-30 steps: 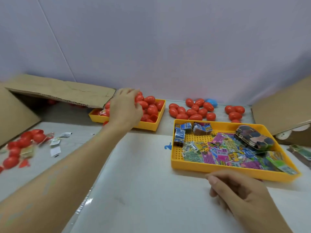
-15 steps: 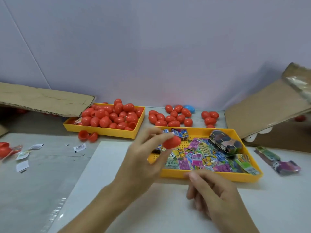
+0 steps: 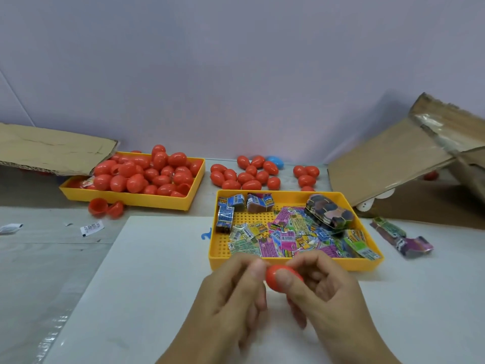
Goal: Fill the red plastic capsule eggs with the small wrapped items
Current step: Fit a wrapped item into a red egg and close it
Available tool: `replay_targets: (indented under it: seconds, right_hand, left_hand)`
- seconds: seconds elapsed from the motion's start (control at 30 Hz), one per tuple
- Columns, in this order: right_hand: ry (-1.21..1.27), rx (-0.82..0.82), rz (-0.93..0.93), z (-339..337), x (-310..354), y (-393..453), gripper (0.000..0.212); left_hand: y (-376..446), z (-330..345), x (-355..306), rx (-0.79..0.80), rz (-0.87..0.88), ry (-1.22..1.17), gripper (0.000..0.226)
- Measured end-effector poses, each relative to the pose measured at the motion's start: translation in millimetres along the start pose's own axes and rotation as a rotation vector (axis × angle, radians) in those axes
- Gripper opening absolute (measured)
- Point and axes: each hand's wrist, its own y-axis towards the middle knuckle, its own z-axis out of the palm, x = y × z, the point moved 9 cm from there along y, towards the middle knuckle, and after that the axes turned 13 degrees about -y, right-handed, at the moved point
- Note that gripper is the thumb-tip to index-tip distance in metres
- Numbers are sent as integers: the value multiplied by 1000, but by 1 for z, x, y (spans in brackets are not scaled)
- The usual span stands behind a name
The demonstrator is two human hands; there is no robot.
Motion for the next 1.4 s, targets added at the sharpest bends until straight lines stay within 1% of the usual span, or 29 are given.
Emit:
replay_targets:
  seconds: [0.07, 0.1, 0.17, 0.23, 0.27, 0.33, 0.43, 0.47, 0.53, 0.6, 0.67, 0.7, 0.73, 0.8, 0.83, 0.9, 0.97, 1.07, 1.13, 1.2, 1.23, 1.3, 1.33, 1.4]
  right_hand:
    - [-57, 13, -34, 2, 5, 0, 39]
    - [-85, 17, -50, 2, 6, -2, 38]
    - [-88, 62, -91, 6, 6, -3, 37]
    - [-77, 94, -102, 8, 11, -5, 43]
    - [-63, 98, -105, 9, 12, -5, 45]
    - [-14, 82, -66, 7, 9, -4, 43]
    - [46, 44, 16, 2, 3, -2, 25]
    - [44, 50, 15, 3, 5, -2, 25]
    - [50, 60, 23, 4, 6, -2, 34]
    - [53, 43, 46, 2, 5, -3, 39]
    - [31, 27, 39, -1, 5, -3, 36]
    - [20, 25, 26, -1, 6, -3, 34]
    - [18, 28, 10, -1, 6, -4, 33]
    - [21, 39, -29, 0, 11, -6, 32]
    - [12, 45, -47, 1, 13, -6, 33]
    - [-18, 59, -77, 3, 15, -7, 33]
    - [-54, 79, -101, 5, 15, -7, 31]
    - [-72, 112, -117, 7, 15, -8, 38]
    - [-14, 103, -79, 6, 12, -7, 37]
    - [49, 72, -9, 4, 9, -5, 21]
    - [55, 66, 17, 3, 8, -4, 18]
    - [9, 73, 32, 2, 5, -4, 37]
    - [-15, 71, 32, 2, 4, -4, 42]
    - [-16, 64, 17, 1, 6, -6, 37]
  left_hand:
    - [4, 4, 3, 21, -65, -166, 51]
    - [4, 3, 0, 21, -59, -178, 47]
    - [6, 1, -1, -36, -22, -167, 35]
    - [5, -2, -3, -63, 23, -201, 20]
    - [5, -3, -6, -70, 50, -207, 18]
    - [4, -7, -8, -96, 79, -230, 25]
    - [4, -11, -9, -103, 135, -221, 32]
    - [3, -10, -11, -87, 164, -202, 32]
    - [2, -9, -15, -70, 228, -170, 29]
    - [0, -5, -16, -25, 269, -119, 28]
    - [-1, 1, -17, 25, 280, -69, 39]
    - [-1, 1, -16, 34, 272, -76, 43]
    - [-1, 0, -14, 23, 247, -107, 42]
    - [1, -5, -9, -40, 140, -223, 33]
    - [3, -6, -5, -63, 74, -283, 33]
    - [4, -5, 0, -65, -13, -342, 44]
    - [6, -2, 0, -62, -38, -353, 45]
    - [3, -5, -6, -97, 29, -309, 26]
    - [2, -6, -10, -90, 98, -299, 16]
    - [-1, -5, -15, -58, 168, -283, 20]
    - [-2, -4, -16, -38, 192, -267, 21]
    - [-3, -1, -18, -1, 228, -229, 22]
    - [-3, 0, -19, 17, 244, -204, 25]
    - [-2, 0, -18, 42, 246, -188, 41]
